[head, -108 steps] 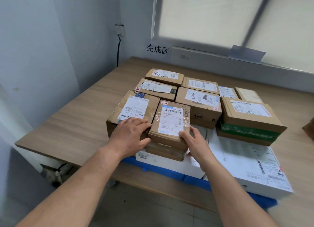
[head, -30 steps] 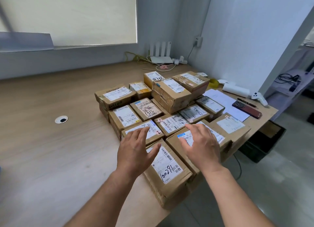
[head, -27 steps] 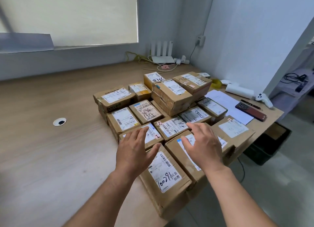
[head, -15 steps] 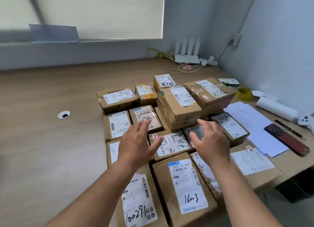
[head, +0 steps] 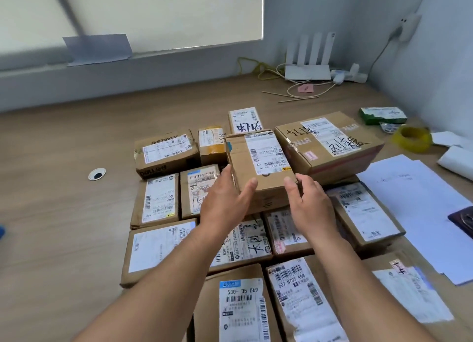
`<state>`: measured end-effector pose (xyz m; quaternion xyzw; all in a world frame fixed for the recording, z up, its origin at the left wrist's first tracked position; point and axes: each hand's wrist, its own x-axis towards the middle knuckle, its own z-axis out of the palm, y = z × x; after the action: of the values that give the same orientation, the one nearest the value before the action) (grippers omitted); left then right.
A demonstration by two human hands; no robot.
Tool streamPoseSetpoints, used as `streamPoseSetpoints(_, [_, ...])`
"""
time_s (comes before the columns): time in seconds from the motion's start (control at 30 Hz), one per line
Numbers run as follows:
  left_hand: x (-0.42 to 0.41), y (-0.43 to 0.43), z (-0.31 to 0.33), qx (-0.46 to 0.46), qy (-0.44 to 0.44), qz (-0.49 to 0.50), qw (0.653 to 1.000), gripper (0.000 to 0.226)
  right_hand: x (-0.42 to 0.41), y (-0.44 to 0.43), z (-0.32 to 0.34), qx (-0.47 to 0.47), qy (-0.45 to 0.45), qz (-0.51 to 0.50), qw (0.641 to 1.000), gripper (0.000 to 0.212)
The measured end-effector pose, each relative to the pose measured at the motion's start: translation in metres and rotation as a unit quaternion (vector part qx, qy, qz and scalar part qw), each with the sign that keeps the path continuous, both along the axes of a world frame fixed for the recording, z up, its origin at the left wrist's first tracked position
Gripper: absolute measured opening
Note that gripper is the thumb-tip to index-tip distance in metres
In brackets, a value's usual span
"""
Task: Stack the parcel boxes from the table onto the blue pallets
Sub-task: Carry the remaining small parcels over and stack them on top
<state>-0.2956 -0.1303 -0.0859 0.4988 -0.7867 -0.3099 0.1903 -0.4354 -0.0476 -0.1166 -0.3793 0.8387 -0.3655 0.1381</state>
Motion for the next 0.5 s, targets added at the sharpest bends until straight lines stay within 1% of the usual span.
streamPoseSetpoints(0.23, [-0.011, -0.005, -0.013, 0.059, 0.009, 0.013, 0.998, 0.069, -0.008, -0.012, -0.013, -0.022, -0.117, 0.012, 0.993, 0.057])
streamPoseSetpoints(0.43, [-0.008, 0.005, -0.018, 0.111, 0.123, 0.001, 0.986, 0.071, -0.013, -0.010, -0.015, -0.052, -0.184, 0.031, 0.981, 0.047])
streamPoseSetpoints(0.5, [-0.005, 0.009, -0.019, 0.123, 0.149, -0.003, 0.981, 0.072, -0.017, -0.007, -0.013, -0.070, -0.221, 0.050, 0.971, 0.047])
